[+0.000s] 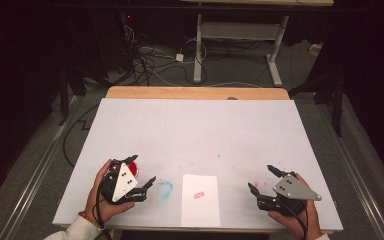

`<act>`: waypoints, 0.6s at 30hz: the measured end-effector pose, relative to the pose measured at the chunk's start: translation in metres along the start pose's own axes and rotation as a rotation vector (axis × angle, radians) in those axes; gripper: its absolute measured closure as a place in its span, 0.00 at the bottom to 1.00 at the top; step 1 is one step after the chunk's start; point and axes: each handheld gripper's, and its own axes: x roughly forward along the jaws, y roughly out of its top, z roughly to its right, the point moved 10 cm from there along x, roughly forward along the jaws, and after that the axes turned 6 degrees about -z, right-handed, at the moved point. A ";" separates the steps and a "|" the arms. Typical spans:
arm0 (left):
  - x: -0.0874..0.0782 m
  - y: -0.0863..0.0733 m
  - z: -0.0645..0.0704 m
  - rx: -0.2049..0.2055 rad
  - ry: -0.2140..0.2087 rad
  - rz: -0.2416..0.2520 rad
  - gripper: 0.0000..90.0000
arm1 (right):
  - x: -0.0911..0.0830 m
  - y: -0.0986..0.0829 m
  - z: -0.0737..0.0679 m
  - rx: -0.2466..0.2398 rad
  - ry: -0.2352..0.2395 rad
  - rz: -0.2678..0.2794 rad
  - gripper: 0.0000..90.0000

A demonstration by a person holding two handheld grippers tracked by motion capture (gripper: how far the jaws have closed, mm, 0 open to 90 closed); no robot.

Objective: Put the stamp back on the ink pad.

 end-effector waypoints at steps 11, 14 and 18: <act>0.003 -0.030 0.007 -0.014 -0.035 -0.060 0.19 | 0.000 -0.003 0.000 0.009 -0.002 -0.005 0.24; 0.002 -0.031 0.008 -0.018 -0.038 -0.062 0.19 | 0.001 -0.003 -0.002 0.000 0.006 -0.008 0.24; 0.002 -0.029 0.008 -0.016 -0.035 -0.060 0.19 | 0.002 -0.002 -0.002 0.002 0.008 -0.008 0.24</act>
